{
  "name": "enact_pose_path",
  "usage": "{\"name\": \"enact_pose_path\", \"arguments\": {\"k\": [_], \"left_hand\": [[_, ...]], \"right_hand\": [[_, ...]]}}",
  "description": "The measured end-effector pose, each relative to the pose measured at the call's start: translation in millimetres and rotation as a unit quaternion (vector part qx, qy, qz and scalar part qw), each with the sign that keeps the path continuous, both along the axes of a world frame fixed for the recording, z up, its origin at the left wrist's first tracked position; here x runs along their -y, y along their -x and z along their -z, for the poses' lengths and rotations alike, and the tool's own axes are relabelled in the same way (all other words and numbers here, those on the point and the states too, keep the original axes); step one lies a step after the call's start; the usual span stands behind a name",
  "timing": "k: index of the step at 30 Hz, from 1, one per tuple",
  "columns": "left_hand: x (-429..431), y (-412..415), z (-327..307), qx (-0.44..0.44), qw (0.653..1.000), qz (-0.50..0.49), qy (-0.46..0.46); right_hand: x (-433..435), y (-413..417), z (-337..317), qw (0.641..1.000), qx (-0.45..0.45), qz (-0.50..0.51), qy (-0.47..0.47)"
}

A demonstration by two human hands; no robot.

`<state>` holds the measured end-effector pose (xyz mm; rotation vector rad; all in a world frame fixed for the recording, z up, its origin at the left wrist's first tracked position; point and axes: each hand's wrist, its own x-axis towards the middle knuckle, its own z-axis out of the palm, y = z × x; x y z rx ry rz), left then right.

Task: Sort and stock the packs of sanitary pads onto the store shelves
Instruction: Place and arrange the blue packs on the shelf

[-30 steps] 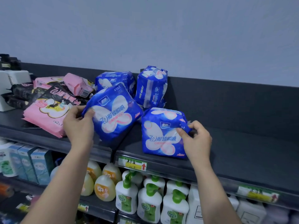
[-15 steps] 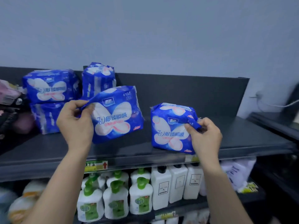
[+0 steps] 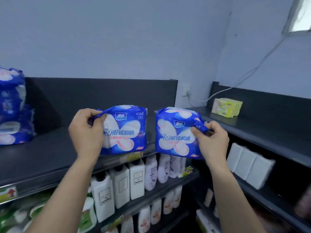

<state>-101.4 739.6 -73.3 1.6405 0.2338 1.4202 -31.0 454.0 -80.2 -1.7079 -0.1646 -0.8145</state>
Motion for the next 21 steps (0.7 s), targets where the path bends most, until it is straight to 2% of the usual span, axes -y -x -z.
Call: {"name": "enact_pose_path", "arguments": {"k": [14,21], "left_hand": [[263,-69,14,-0.075,0.986,0.145,0.019],[386,-94,9,-0.093,0.964,0.246,0.032]], "right_hand": [[265,17,2,0.993,-0.033,0.115,0.024],[378,37,4,0.981,-0.036,0.190,0.017]]}}
